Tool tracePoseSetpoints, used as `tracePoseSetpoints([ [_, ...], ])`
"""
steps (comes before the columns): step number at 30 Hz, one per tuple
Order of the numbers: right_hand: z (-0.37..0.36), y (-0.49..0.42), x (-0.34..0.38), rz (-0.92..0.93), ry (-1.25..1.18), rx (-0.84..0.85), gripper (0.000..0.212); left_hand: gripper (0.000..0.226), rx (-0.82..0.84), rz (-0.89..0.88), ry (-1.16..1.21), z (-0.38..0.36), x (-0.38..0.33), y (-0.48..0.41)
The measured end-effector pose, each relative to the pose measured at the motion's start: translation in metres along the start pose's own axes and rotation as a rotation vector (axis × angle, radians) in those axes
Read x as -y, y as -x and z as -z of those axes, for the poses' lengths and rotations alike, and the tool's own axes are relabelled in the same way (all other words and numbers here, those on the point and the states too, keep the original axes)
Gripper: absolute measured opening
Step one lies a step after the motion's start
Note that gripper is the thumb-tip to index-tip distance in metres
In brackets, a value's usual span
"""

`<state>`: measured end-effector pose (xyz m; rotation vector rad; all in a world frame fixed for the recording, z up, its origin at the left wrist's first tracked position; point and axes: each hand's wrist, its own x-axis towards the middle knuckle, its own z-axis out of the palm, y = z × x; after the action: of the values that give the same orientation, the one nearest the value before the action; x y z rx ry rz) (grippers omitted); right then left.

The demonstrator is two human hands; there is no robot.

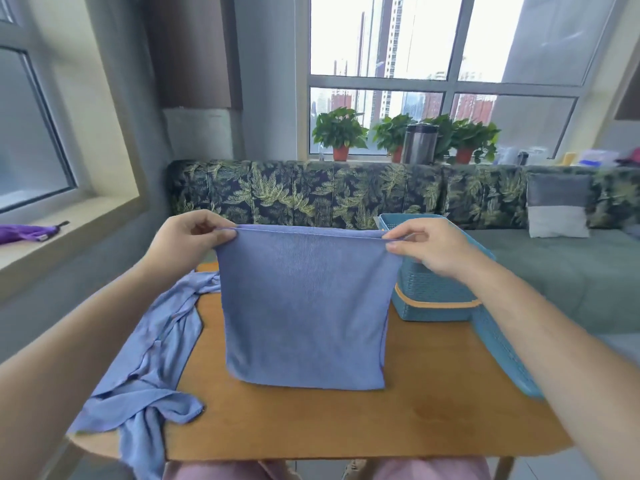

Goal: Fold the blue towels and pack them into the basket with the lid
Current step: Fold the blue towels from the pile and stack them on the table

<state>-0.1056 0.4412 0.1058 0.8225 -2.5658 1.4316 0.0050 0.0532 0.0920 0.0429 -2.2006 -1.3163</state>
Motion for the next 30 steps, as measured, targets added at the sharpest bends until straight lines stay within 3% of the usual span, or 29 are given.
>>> tracePoseSetpoints([
  [3, 0.018, 0.019, 0.029, 0.037, -0.090, 0.037, 0.008, 0.008, 0.045, -0.010, 0.124, 0.017, -0.017, 0.008],
  [7, 0.033, 0.027, 0.049, 0.102, -0.093, 0.029, 0.009, 0.043, 0.045, -0.044, 0.169, 0.032, -0.029, 0.013],
  [12, 0.034, 0.010, 0.049, 0.100, 0.048, 0.034, 0.006, 0.013, 0.060, -0.057, 0.039, 0.034, -0.030, -0.001],
  [16, 0.023, -0.019, 0.028, 0.078, 0.221, 0.000, 0.014, 0.013, 0.004, -0.017, -0.183, 0.016, -0.020, -0.022],
  [19, 0.007, -0.041, 0.013, 0.047, 0.366, -0.028, 0.004, 0.005, -0.022, -0.007, -0.311, -0.003, -0.014, -0.037],
  [26, 0.001, -0.061, 0.010, 0.124, 0.288, -0.251, 0.005, 0.006, -0.071, -0.037, -0.327, -0.009, -0.024, -0.069],
  [30, 0.003, -0.045, -0.004, 0.123, 0.264, -0.239, 0.007, 0.006, -0.014, -0.063, -0.320, -0.013, -0.022, -0.046],
])
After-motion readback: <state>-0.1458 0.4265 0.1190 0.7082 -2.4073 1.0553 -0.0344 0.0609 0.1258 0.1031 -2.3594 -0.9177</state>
